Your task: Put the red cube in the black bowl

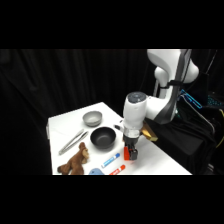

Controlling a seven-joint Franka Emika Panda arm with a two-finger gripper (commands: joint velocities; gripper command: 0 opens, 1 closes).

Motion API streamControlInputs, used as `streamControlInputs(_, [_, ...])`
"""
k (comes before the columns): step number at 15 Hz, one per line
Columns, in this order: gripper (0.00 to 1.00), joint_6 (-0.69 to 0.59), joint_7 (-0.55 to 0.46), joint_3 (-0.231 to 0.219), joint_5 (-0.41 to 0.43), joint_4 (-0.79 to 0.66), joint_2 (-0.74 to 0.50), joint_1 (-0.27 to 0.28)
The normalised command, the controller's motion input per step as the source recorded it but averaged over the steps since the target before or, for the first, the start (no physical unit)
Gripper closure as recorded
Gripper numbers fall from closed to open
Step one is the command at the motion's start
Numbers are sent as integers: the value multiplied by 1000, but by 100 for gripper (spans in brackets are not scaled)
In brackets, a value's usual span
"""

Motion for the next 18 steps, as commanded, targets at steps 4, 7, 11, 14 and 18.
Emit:
streamControlInputs(4, [0, 184, 91, -112, 49, 78, 150, 149])
streamControlInputs(7, [0, 173, 61, -108, 88, 58, 107, 143])
streamControlInputs(11, [45, 159, 57, -124, 98, 32, 62, 140])
streamControlInputs(14, [67, 116, 49, -120, 89, -13, -21, 141])
streamControlInputs(18, [71, -34, 44, -133, 26, -140, -247, 168])
